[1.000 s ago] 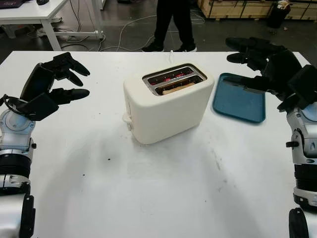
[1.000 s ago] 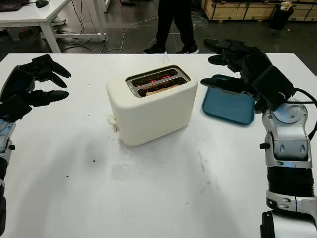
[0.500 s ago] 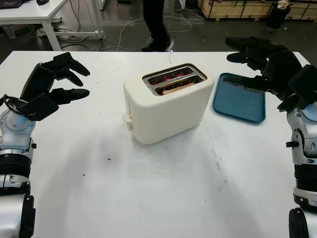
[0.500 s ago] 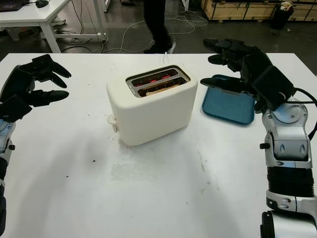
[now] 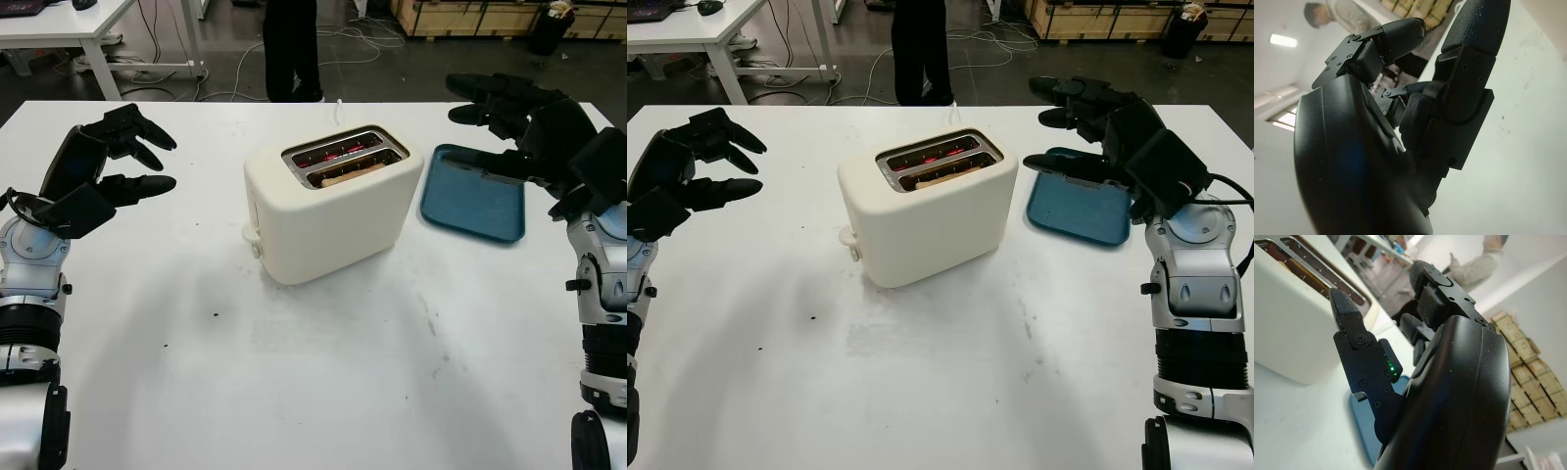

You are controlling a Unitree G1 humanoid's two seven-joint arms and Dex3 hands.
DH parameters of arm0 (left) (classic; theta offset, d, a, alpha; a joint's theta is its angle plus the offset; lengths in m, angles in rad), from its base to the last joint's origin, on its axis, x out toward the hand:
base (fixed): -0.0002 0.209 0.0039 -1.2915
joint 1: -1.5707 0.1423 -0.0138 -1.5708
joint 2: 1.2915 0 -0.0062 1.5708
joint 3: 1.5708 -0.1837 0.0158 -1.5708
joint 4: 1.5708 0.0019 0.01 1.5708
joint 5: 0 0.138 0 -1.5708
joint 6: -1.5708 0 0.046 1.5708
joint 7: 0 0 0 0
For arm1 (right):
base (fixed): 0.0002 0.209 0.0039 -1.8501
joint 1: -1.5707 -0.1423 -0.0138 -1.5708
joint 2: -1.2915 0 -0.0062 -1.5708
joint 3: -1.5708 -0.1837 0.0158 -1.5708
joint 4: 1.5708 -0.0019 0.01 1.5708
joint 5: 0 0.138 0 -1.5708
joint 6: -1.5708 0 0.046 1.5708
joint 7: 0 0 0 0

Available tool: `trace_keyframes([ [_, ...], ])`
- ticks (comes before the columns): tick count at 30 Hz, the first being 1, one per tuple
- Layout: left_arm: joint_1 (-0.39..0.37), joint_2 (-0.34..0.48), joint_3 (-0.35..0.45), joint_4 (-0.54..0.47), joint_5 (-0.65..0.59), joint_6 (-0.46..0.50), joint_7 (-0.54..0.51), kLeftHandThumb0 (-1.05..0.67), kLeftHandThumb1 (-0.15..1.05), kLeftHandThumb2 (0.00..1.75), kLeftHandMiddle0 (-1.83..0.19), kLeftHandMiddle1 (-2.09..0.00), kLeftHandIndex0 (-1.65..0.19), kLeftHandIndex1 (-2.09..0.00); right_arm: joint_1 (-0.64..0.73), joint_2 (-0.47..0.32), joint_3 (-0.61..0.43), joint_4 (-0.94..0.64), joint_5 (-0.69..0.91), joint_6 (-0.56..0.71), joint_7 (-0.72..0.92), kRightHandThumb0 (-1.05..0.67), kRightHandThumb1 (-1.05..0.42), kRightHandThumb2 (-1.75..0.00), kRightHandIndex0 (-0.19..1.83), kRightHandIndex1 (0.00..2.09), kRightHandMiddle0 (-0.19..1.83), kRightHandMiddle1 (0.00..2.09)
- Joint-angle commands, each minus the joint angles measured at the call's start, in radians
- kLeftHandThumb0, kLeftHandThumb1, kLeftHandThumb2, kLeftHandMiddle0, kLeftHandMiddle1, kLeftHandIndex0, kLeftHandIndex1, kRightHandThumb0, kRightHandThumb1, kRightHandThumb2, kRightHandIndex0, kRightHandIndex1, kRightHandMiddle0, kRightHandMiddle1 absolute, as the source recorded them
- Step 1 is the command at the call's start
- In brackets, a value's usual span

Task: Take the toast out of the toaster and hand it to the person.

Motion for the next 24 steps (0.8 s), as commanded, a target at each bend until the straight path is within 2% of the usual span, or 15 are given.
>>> trace_keyframes([
  [1,-0.014,-0.003,0.000,0.000,-0.004,-0.002,0.008,-1.05,0.92,0.07,-0.57,-1.35,-0.45,-1.25,-0.002,0.001,-0.007,-0.011,0.012,0.011,-0.007,-0.28,-0.73,0.00,0.15,0.84,0.59,0.01],
  [24,-0.005,-0.002,-0.002,-0.017,-0.008,-0.004,0.001,-1.05,0.92,0.08,-0.57,-1.35,-0.45,-1.25,0.001,0.002,-0.009,-0.002,0.015,0.000,-0.002,-0.26,-0.73,0.00,0.15,0.83,0.58,0.00],
])
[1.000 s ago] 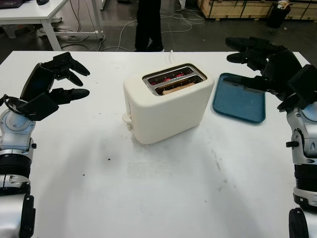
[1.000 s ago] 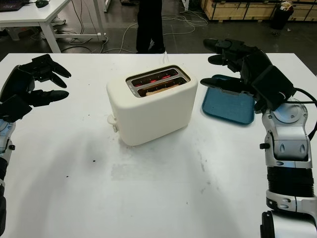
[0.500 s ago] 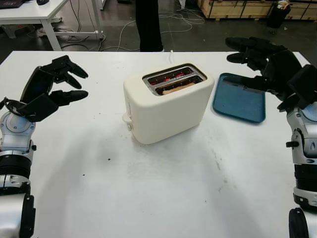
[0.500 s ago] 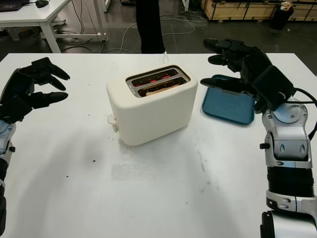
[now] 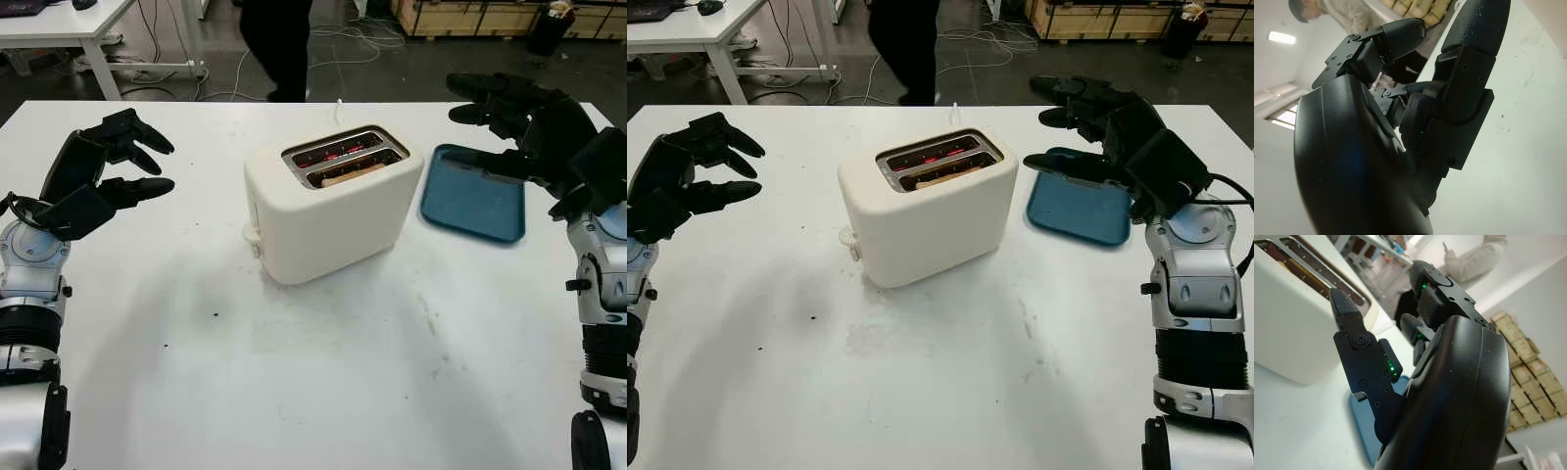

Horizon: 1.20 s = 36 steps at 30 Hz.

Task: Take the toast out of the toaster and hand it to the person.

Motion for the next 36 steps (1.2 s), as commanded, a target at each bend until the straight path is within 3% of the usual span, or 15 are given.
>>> trace_keyframes([
  [1,-0.004,-0.003,-0.001,-0.012,-0.009,-0.005,-0.002,-1.05,0.92,0.08,-0.57,-1.35,-0.45,-1.25,0.001,0.002,-0.008,-0.004,0.015,0.004,-0.001,-0.26,-0.73,0.00,0.15,0.83,0.58,0.00],
  [36,-0.006,-0.013,-0.008,-0.016,-0.013,-0.007,-0.024,-1.05,0.92,0.04,-0.60,-1.31,-0.48,-1.21,-0.017,-0.002,0.007,-0.006,0.000,0.009,0.005,-0.25,-0.72,0.00,0.14,0.89,0.59,0.00],
])
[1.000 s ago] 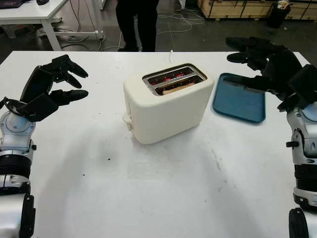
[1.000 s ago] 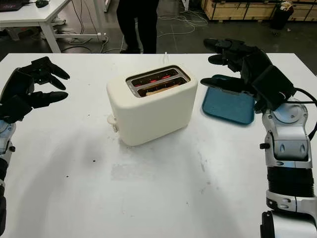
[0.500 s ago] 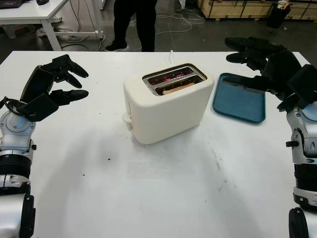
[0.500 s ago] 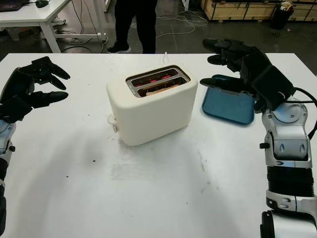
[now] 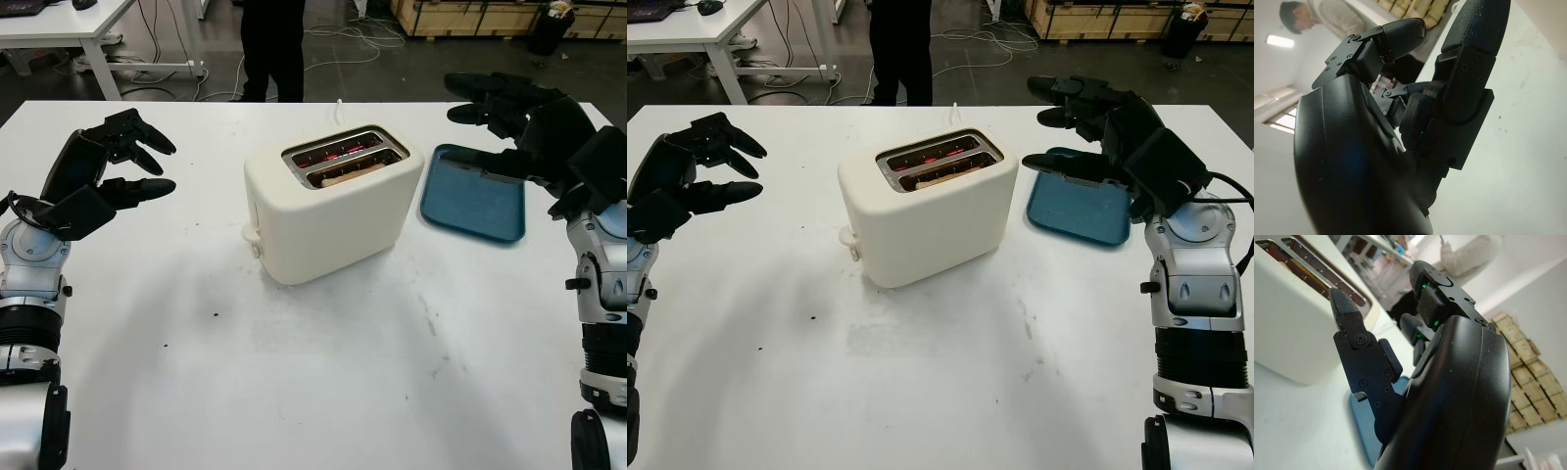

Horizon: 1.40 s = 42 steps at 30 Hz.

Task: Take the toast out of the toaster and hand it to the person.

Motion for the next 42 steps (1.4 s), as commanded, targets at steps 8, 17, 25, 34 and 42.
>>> trace_keyframes([
  [8,-0.012,-0.011,-0.009,-0.008,-0.008,-0.004,-0.010,-1.05,0.92,0.05,-0.60,-1.30,-0.48,-1.20,-0.015,-0.001,0.006,0.004,0.003,-0.008,0.003,-0.27,-0.72,0.00,0.14,0.90,0.59,0.01],
  [17,-0.020,-0.015,-0.013,-0.008,-0.009,-0.005,-0.019,-1.05,0.92,0.05,-0.61,-1.29,-0.49,-1.18,-0.019,0.005,0.006,0.010,0.010,-0.011,0.006,-0.29,-0.71,0.00,0.12,0.91,0.59,0.00],
  [25,-0.020,-0.017,-0.010,-0.004,-0.014,-0.010,-0.021,-1.05,0.92,0.06,-0.61,-1.28,-0.49,-1.17,-0.069,-0.010,0.020,0.046,-0.040,-0.087,-0.009,-0.26,-0.71,0.00,0.13,0.91,0.59,0.00],
  [34,-0.020,-0.020,-0.011,-0.004,-0.010,-0.010,-0.017,-1.05,0.92,0.05,-0.61,-1.29,-0.50,-1.18,-0.322,-0.041,0.130,0.211,-0.189,-0.291,-0.002,-0.17,-0.61,0.00,0.25,0.93,0.68,0.05],
  [42,-0.014,-0.017,-0.008,-0.013,-0.009,-0.003,-0.014,-1.05,0.92,0.06,-0.61,-1.30,-0.49,-1.19,-0.517,-0.070,0.289,0.387,-0.407,-0.492,-0.011,-0.39,-0.56,0.00,0.59,0.80,0.85,0.13],
])
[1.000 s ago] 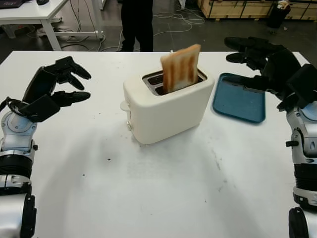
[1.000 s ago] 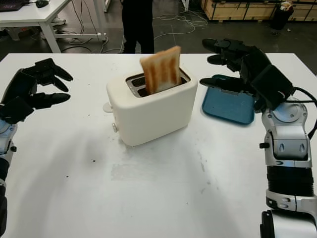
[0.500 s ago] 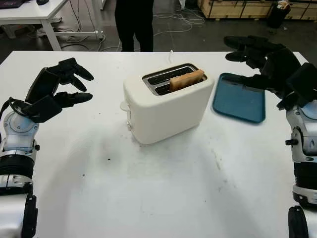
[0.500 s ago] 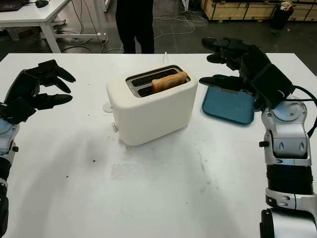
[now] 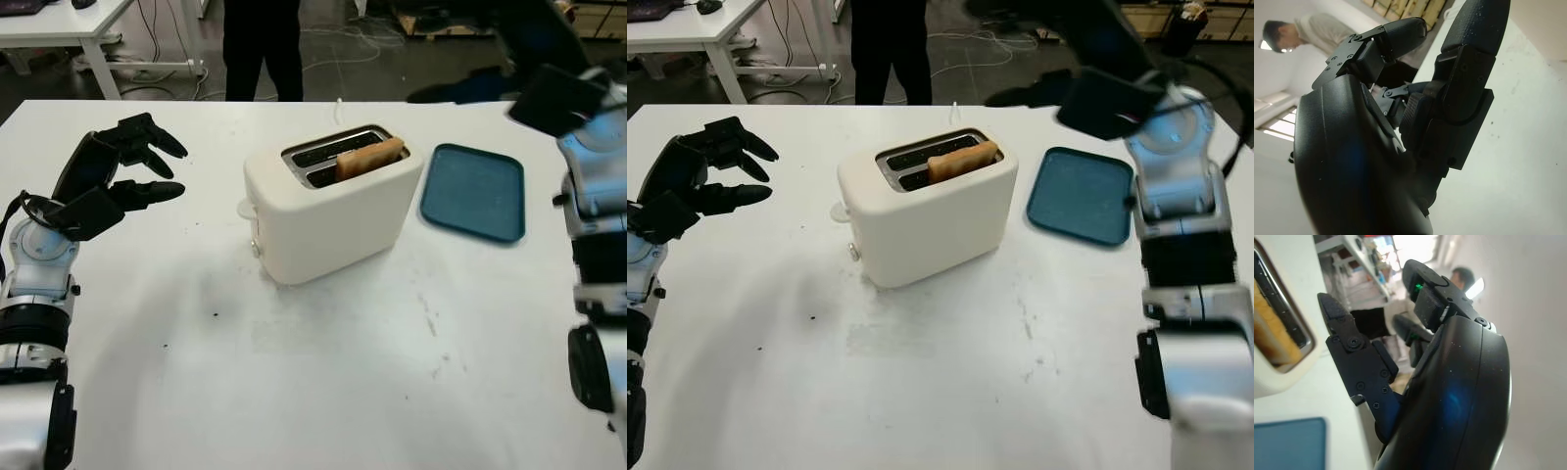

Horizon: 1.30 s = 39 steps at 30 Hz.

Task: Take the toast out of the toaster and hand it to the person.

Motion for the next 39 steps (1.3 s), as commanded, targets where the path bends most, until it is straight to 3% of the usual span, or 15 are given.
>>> trace_keyframes([
  [1,-0.006,0.000,0.001,-0.012,-0.010,0.001,0.004,-1.05,0.92,0.05,-0.61,-1.30,-0.49,-1.19,-0.042,-0.017,0.042,0.026,-0.064,-0.032,-0.005,-0.46,-0.56,0.00,0.67,0.86,0.86,0.12],
  [3,-0.005,0.000,0.002,-0.011,-0.013,0.000,0.001,-1.05,0.92,0.05,-0.60,-1.30,-0.49,-1.19,-0.058,-0.023,0.079,0.021,-0.107,-0.014,0.025,-0.52,-0.58,-0.01,0.64,0.84,0.86,0.09],
  [5,-0.004,0.000,0.002,-0.013,-0.013,0.000,0.002,-1.05,0.92,0.06,-0.60,-1.30,-0.49,-1.19,-0.065,-0.028,0.104,0.008,-0.133,0.007,0.058,-0.54,-0.61,0.00,0.67,0.62,0.84,0.05],
  [8,-0.005,0.002,0.002,-0.007,-0.007,-0.009,0.007,-1.05,0.92,0.07,-0.60,-1.30,-0.48,-1.19,-0.074,-0.028,0.124,0.007,-0.127,0.031,0.126,-0.50,-0.63,-0.01,0.65,0.52,0.82,0.03],
  [13,-0.006,0.000,0.005,-0.006,-0.011,-0.008,0.010,-1.05,0.92,0.07,-0.61,-1.31,-0.48,-1.19,-0.091,-0.038,0.161,0.022,-0.147,0.011,0.188,-0.55,-0.64,-0.01,0.66,0.50,0.82,0.02],
  [19,-0.006,-0.002,0.007,-0.004,-0.014,-0.004,0.009,-1.05,0.92,0.05,-0.61,-1.30,-0.49,-1.19,-0.076,-0.032,0.161,0.007,-0.152,0.039,0.216,-0.56,-0.65,-0.01,0.67,0.52,0.85,0.03],
  [29,-0.003,-0.002,0.005,-0.003,-0.009,-0.005,0.018,-1.05,0.92,0.05,-0.61,-1.31,-0.49,-1.20,-0.059,-0.008,0.172,0.053,-0.194,0.012,0.132,-0.37,-0.66,-0.01,0.69,0.61,0.90,0.05],
  [34,-0.002,-0.002,0.005,-0.004,-0.011,-0.003,0.018,-1.05,0.92,0.06,-0.61,-1.31,-0.49,-1.20,-0.060,0.004,0.182,0.091,-0.210,-0.008,0.087,-0.40,-0.65,0.00,0.62,0.83,0.93,0.05],
  [39,0.000,-0.002,0.006,-0.003,-0.009,-0.004,0.022,-1.05,0.92,0.06,-0.61,-1.31,-0.49,-1.19,-0.058,0.003,0.201,0.119,-0.245,-0.031,0.041,-0.43,-0.66,0.00,0.60,0.91,0.92,0.04],
])
